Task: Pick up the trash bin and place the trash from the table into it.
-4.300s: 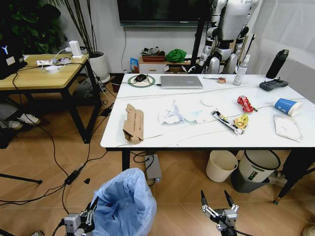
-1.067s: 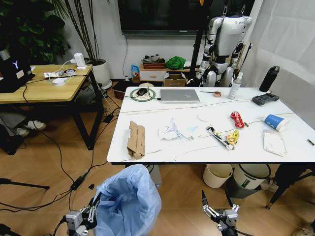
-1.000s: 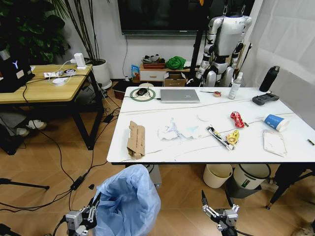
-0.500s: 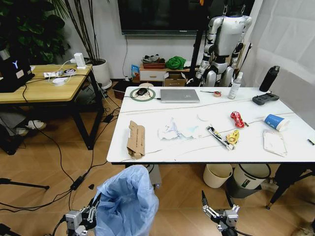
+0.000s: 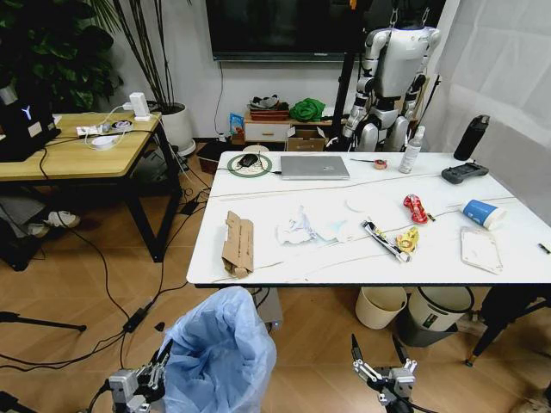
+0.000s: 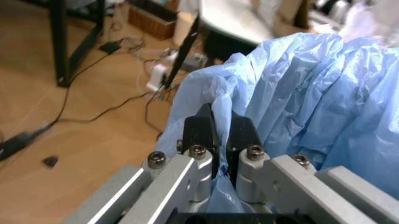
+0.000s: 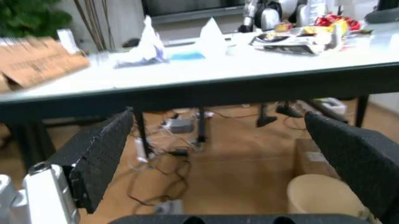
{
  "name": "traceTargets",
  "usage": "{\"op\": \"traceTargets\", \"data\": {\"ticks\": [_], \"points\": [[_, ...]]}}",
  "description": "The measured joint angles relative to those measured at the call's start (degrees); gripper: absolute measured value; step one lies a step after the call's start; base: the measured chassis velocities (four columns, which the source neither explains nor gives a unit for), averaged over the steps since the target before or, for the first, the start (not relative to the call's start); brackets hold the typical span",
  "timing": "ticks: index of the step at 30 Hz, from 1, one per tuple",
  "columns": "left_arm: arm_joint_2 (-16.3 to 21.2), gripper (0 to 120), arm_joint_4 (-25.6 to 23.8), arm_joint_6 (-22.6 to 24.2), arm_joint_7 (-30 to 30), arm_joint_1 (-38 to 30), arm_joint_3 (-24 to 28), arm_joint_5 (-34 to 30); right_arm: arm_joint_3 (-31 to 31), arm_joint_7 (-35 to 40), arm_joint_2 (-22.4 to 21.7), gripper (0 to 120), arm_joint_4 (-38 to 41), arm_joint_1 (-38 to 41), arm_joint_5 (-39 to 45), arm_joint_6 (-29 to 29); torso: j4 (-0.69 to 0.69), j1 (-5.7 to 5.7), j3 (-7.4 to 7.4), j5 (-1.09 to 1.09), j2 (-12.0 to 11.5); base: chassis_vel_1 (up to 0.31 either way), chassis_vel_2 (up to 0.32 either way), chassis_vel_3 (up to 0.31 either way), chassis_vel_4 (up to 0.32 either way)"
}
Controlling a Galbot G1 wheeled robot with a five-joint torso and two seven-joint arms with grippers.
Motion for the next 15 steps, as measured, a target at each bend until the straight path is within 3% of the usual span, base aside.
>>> {"op": "traceTargets", "data": {"ticks": [8,12,13,15], "points": [[-0.02,0,-3.88,6.11,-4.05,0.44,-0.94,-2.73,-4.68,2.99,-10.82,100,9.39,-1.56,7.55,-6.96,0.01,-0.02,-0.02,-0.01,-0.04,0.0,0.0,0.0,0.0],[1.84,0,-7.02,11.41,-6.09,-0.32,-2.45,-3.28,-7.86,12.06,-17.47,100,17.56,0.17,10.49,-12.48,-0.03,-0.02,-0.03,-0.04,-0.05,0.0,0.0,0.0,0.0],[1.84,0,-7.02,11.41,-6.09,-0.32,-2.45,-3.28,-7.86,12.06,-17.47,100,17.56,0.17,10.49,-12.48,-0.03,-0.02,-0.03,-0.04,-0.05,0.0,0.0,0.0,0.0],[1.67,0,-8.13,12.48,-6.42,0.15,-3.7,-3.6,-10.72,17.48,-21.95,100,20.7,3.41,11.86,-17.84,-0.03,-0.02,-0.03,-0.02,-0.06,0.0,0.0,0.0,0.0]]}}
